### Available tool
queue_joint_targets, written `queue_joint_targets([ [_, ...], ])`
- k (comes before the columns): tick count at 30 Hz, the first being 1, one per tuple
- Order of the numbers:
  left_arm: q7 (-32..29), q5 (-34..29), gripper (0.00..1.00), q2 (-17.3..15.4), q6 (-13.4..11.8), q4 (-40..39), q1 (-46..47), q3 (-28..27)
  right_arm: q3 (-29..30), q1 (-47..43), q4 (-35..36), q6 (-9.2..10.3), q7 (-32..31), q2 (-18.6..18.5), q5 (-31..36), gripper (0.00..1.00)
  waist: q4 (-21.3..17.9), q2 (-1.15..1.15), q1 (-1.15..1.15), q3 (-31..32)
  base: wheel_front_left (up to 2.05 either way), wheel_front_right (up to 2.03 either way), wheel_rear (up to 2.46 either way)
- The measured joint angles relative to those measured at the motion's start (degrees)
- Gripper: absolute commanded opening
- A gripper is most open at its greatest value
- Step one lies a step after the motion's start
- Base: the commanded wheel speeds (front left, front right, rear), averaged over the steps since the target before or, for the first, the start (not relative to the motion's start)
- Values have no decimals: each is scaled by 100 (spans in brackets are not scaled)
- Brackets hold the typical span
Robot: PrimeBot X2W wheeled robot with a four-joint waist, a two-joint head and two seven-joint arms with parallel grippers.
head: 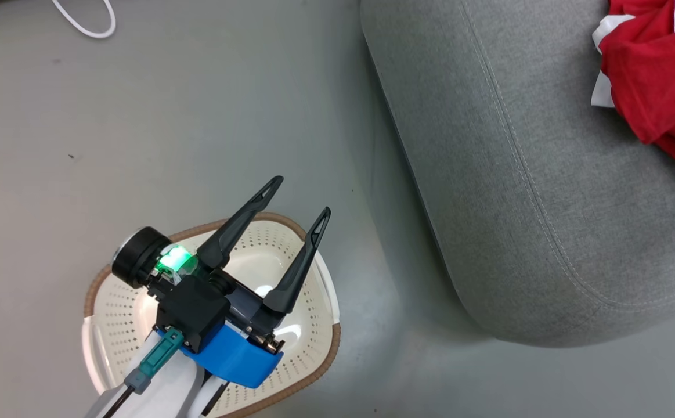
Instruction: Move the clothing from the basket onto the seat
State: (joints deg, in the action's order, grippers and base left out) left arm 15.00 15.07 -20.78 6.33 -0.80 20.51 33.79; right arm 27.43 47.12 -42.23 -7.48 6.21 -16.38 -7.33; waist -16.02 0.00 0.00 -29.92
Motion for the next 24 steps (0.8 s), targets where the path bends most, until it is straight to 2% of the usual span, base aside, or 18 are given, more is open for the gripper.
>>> queue_joint_targets([
  [14,7,66,100,699,77,338,-768,-464,-539,-1429,559,0,107,-66,-442,100,438,0,-1,1017,0,0,0],
  [20,7,100,100,996,80,511,-1215,-742,-466,-2251,1284,0,97,4,-651,100,704,0,-2,1521,0,0,0],
  [24,7,109,100,1191,108,594,-1485,-961,-526,-2874,1952,0,-44,230,-641,100,904,0,-2,1853,0,0,0],
])
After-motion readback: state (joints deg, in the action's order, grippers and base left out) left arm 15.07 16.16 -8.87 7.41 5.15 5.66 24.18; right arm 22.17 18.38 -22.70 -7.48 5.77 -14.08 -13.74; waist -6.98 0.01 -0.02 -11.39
